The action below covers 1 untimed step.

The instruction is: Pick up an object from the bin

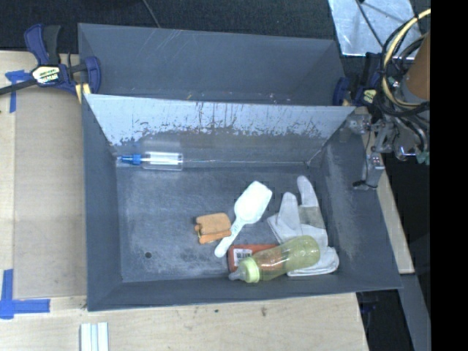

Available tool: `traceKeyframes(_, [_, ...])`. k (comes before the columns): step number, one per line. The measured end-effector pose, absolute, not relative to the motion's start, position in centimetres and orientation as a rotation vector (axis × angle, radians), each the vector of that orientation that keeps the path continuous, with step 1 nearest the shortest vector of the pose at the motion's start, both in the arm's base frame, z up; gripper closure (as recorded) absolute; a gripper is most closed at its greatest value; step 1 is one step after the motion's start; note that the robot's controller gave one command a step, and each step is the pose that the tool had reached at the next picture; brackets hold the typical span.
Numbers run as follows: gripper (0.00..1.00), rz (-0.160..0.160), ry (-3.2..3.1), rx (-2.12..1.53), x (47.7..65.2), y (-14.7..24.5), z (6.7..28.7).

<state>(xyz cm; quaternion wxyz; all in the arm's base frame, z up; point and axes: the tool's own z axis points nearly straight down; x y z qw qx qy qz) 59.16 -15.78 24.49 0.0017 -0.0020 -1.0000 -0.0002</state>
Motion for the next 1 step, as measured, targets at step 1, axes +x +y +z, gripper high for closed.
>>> traceKeyframes(1, [0.00,0.002,-3.146,-0.002,59.26,-15.69,25.01])
